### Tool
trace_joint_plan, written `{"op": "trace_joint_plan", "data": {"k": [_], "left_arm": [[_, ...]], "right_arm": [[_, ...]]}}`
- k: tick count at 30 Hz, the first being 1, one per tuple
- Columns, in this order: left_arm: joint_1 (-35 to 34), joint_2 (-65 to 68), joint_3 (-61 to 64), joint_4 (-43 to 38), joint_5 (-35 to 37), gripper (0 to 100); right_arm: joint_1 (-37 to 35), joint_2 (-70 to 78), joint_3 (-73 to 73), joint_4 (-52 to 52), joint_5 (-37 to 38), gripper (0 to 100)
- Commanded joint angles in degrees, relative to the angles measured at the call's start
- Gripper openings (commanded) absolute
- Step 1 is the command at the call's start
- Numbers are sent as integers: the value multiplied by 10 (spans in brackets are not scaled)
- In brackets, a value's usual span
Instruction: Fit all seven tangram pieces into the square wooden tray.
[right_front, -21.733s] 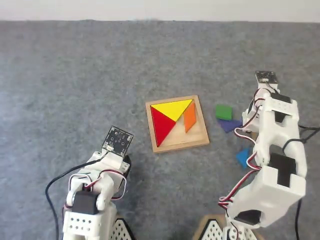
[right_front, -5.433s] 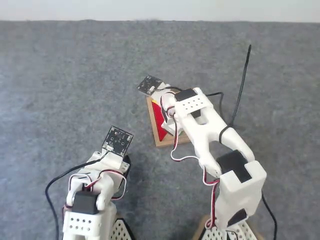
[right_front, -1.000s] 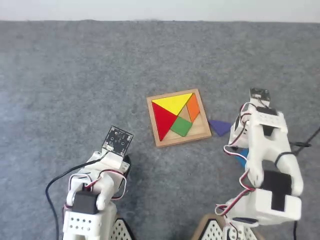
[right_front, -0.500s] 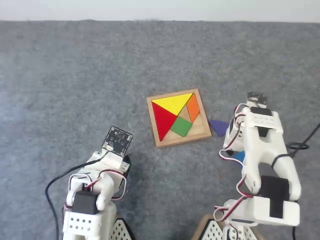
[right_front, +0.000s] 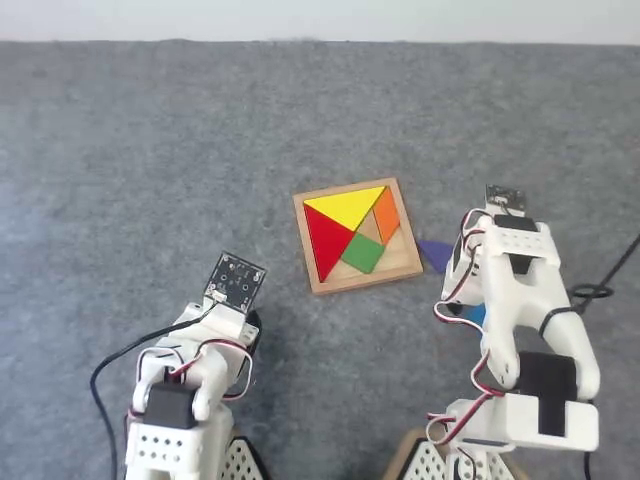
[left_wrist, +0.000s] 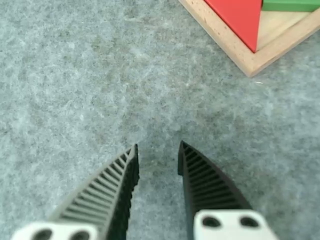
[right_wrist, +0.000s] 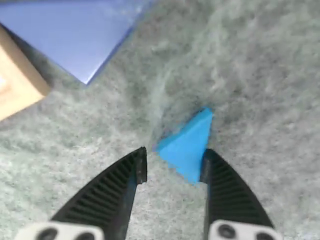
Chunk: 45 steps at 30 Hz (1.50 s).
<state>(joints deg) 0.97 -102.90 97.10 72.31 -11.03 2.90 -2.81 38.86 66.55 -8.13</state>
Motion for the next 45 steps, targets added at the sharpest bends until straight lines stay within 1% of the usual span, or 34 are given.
{"op": "trace_joint_plan", "data": {"k": [1, 7, 11, 14, 19, 22, 23, 28, 30, 33, 39, 40, 42, 45], "left_arm": [[0, -12, -7, 2, 4, 123], [0, -12, -7, 2, 4, 123], [1, -12, -7, 2, 4, 123], [0, -12, -7, 2, 4, 123], [0, -12, -7, 2, 4, 123], [0, -12, -7, 2, 4, 123], [0, -12, -7, 2, 4, 123], [0, -12, -7, 2, 4, 123], [0, -12, -7, 2, 4, 123], [0, -12, -7, 2, 4, 123], [0, -12, -7, 2, 4, 123], [0, -12, -7, 2, 4, 123], [0, -12, -7, 2, 4, 123], [1, -12, -7, 2, 4, 123]], "right_arm": [[-1, 4, 3, -36, -6, 154], [-1, 19, 2, -43, -8, 152], [25, 19, -14, -36, -76, 151], [48, 20, -41, -11, -113, 154], [38, 25, -48, -1, -183, 154], [29, 25, -47, 1, -194, 150], [29, 23, -48, 7, -195, 146], [23, 0, -72, 16, -197, 61], [6, -19, -81, 15, -198, 56], [-55, -45, -84, 15, -198, 56], [-255, -71, -102, 10, -198, 56], [-280, -70, -109, 10, -197, 56], [-291, -75, -114, 12, -195, 56], [-243, -83, -116, 15, -192, 56]]}}
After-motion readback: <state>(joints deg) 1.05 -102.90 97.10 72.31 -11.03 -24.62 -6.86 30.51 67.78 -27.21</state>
